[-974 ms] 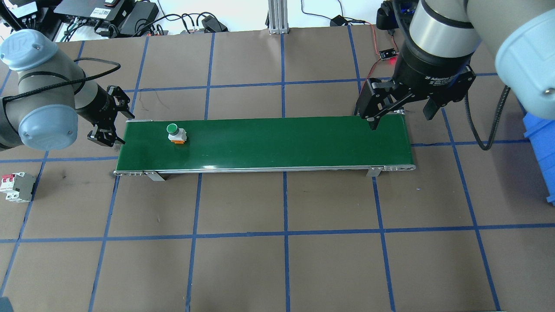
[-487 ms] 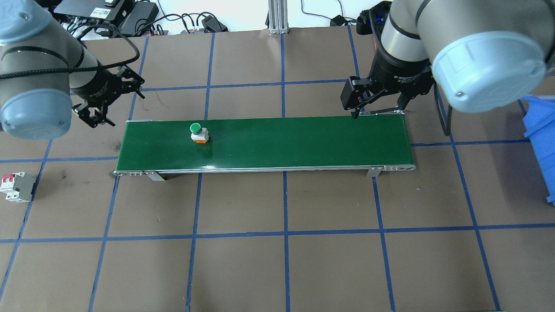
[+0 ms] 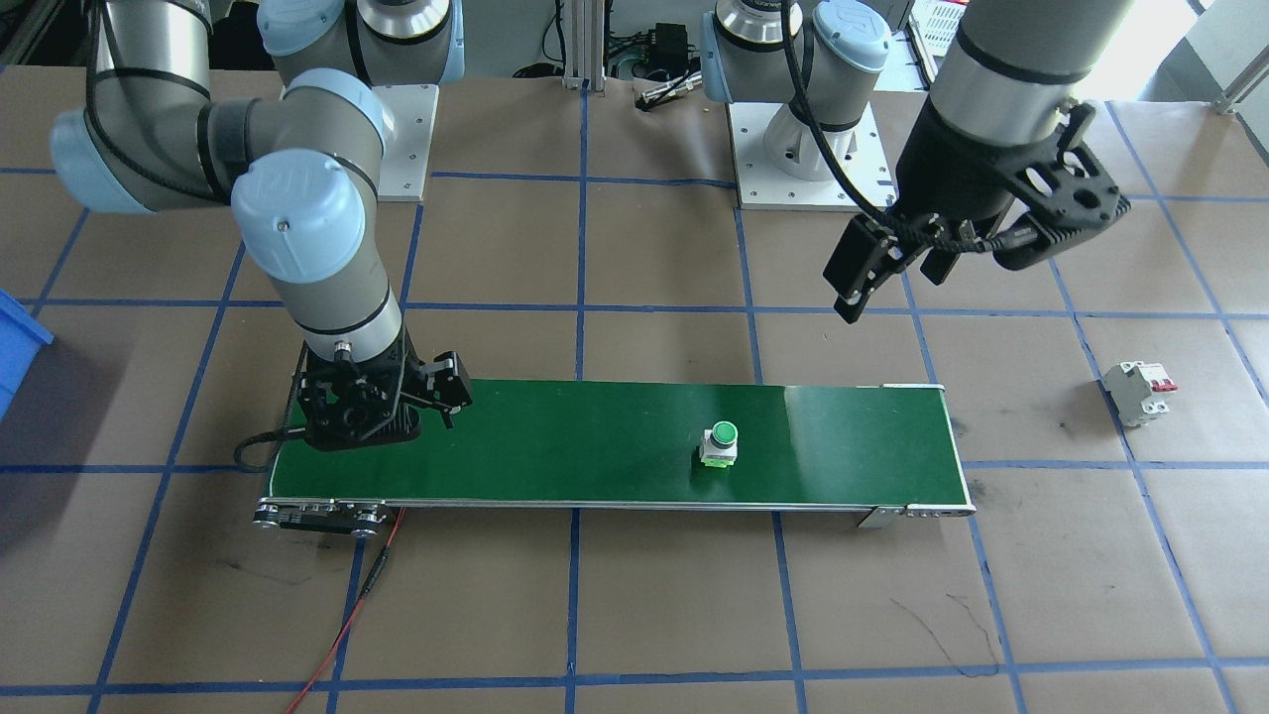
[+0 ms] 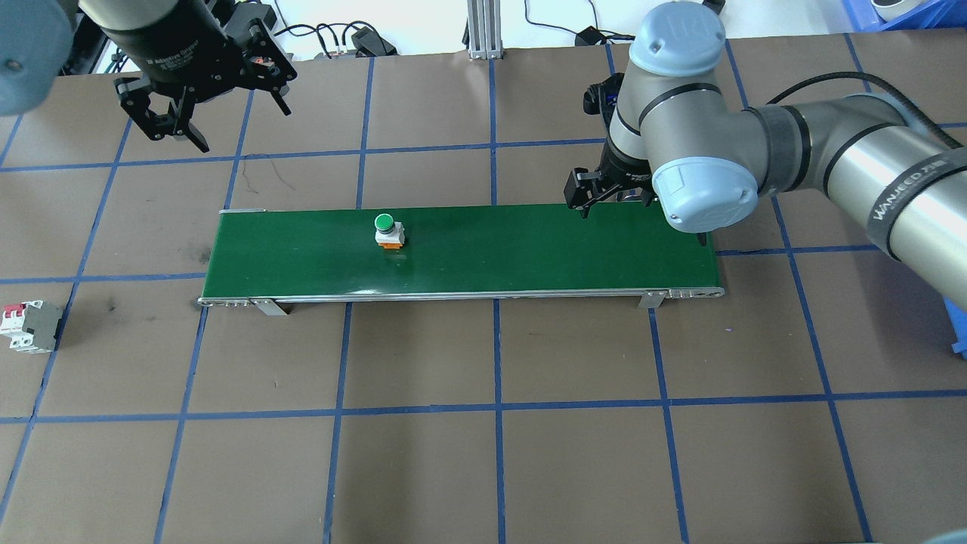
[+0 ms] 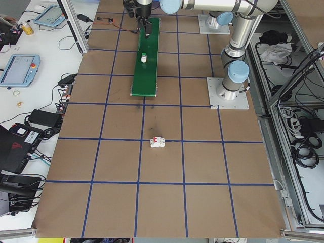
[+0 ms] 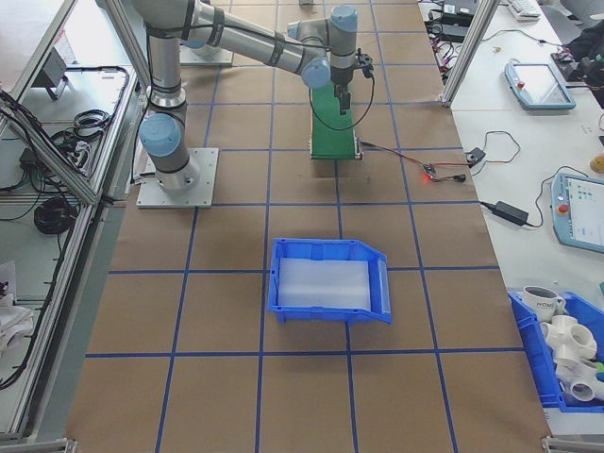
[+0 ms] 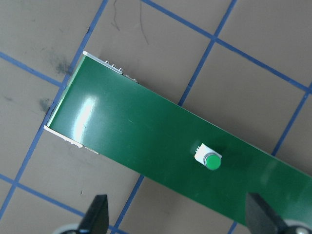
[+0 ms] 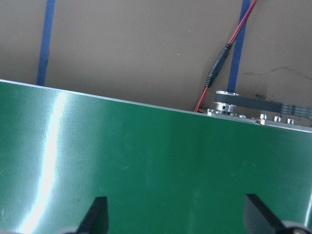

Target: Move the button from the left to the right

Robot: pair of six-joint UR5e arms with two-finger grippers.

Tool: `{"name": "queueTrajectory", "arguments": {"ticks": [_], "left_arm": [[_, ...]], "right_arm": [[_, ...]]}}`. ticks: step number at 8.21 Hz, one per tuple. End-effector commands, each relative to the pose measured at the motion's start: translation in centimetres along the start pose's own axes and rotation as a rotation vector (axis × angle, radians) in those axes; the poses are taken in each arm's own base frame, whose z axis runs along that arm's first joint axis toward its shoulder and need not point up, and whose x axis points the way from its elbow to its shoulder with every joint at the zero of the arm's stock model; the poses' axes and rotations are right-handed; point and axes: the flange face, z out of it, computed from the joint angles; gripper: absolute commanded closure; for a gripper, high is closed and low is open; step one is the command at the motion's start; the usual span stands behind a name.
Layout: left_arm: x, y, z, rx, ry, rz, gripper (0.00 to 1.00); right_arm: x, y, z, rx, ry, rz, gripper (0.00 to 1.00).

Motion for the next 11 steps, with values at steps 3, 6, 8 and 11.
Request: {"name": "queueTrajectory", "arguments": {"ticks": [3,6,8,11], "left_arm": [[2.2,4.4,-6.8,0.036,0.026,0.280,0.00],[2.5,5.0,-7.4,0.047,0.037,0.291,0.00],[2.5,5.2,-7.2,0.037,0.033,0.291,0.00],[2.3,5.5,-7.6,0.044,0.031,0.291,0.00]], "right_arm": [[1.4,-0.9,3.0,-0.016,-0.147,0.096,0.04],[4.5,1.0,1.1,-0.025,-0.389,0.225,0.04],[4.5,1.1,0.9,-0.024,-0.384,0.222,0.03],[3.9,1.1,0.9,-0.028,-0.385,0.245,0.04]]}}
